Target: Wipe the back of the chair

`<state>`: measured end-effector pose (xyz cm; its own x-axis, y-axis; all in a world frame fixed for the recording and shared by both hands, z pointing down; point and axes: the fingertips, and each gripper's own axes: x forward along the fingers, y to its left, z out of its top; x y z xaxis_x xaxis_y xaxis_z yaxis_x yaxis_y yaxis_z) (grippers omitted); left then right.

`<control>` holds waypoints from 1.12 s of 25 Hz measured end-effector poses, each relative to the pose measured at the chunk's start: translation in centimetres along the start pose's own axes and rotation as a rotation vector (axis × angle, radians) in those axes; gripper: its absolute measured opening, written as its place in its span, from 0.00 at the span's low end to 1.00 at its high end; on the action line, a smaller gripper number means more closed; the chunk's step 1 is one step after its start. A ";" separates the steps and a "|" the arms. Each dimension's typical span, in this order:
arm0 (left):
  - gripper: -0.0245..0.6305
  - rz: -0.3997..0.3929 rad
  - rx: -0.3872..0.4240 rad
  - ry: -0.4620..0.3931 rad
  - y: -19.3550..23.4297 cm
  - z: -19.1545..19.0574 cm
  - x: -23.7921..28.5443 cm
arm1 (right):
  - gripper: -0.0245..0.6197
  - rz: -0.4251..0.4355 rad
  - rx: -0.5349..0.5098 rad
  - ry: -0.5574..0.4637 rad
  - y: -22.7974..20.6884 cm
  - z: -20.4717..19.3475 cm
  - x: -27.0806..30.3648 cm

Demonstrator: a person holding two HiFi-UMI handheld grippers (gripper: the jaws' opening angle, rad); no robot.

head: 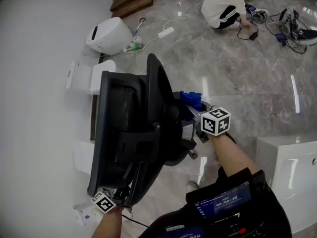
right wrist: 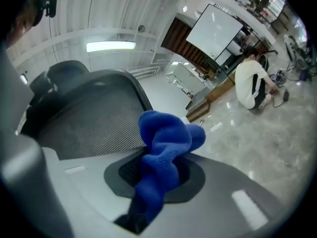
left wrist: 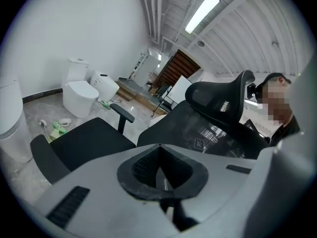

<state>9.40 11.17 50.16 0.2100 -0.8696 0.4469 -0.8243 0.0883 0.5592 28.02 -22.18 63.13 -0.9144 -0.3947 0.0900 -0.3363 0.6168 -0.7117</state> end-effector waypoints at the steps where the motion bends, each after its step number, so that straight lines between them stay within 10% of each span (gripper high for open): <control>1: 0.04 0.022 -0.006 0.020 0.5 -0.6 -0.1 | 0.15 0.017 -0.001 0.006 0.1 -0.2 2.5; 6: 0.04 0.073 -0.034 0.078 2.0 -3.9 0.5 | 0.15 0.057 0.074 -0.034 0.2 0.7 9.2; 14: 0.04 0.039 -0.083 0.069 2.4 -6.2 0.5 | 0.14 0.271 0.031 0.086 12.3 -8.0 5.5; 22: 0.04 -0.014 -0.084 0.053 2.0 -5.4 0.4 | 0.15 0.652 -0.102 0.422 24.9 -21.8 -4.0; 28: 0.04 -0.012 -0.087 0.047 1.7 -5.1 -1.2 | 0.15 0.180 0.165 0.033 9.6 -10.0 2.2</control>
<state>10.40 14.84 54.13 0.2461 -0.8472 0.4709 -0.7731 0.1215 0.6225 20.56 -10.30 63.43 -0.9640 -0.2644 -0.0274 -0.1285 0.5541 -0.8225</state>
